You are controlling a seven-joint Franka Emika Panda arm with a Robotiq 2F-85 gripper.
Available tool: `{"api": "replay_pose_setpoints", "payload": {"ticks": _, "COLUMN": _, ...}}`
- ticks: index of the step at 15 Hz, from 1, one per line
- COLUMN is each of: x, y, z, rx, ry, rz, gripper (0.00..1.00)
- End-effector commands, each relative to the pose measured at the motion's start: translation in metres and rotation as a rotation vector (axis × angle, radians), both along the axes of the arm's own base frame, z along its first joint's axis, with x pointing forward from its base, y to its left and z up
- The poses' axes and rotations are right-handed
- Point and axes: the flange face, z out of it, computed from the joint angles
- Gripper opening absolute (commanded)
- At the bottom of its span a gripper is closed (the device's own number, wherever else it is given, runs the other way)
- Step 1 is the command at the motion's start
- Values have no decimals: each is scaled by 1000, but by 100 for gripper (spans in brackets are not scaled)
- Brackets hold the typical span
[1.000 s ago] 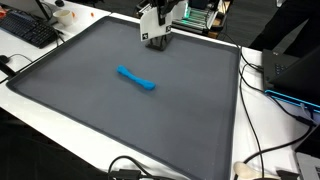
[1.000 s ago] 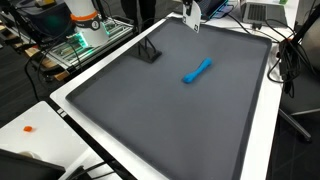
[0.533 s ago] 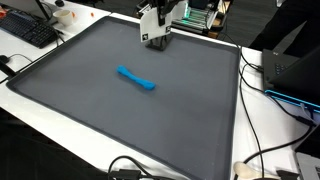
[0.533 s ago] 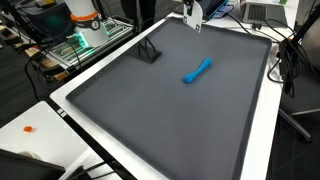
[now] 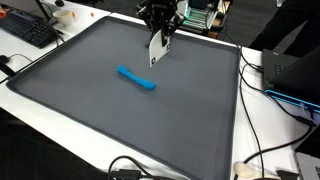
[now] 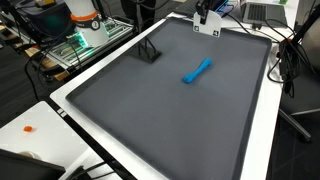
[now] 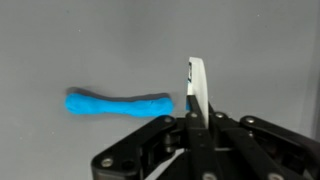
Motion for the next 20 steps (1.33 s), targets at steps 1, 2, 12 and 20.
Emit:
{"api": "replay_pose_setpoints", "payload": {"ticks": 1, "x": 24, "y": 3, "z": -19, "rx": -4, "ry": 24, "rz": 108, "gripper": 1}}
{"api": "replay_pose_setpoints", "payload": {"ticks": 2, "x": 30, "y": 3, "z": -24, "rx": -3, "ry": 31, "rz": 98, "gripper": 1}}
{"api": "replay_pose_setpoints", "payload": {"ticks": 12, "x": 59, "y": -10, "z": -64, "rx": -78, "ry": 52, "rz": 94, "gripper": 1}}
{"api": "replay_pose_setpoints", "payload": {"ticks": 20, "x": 67, "y": -14, "z": -81, "rx": -96, "ry": 49, "rz": 93, "gripper": 1}}
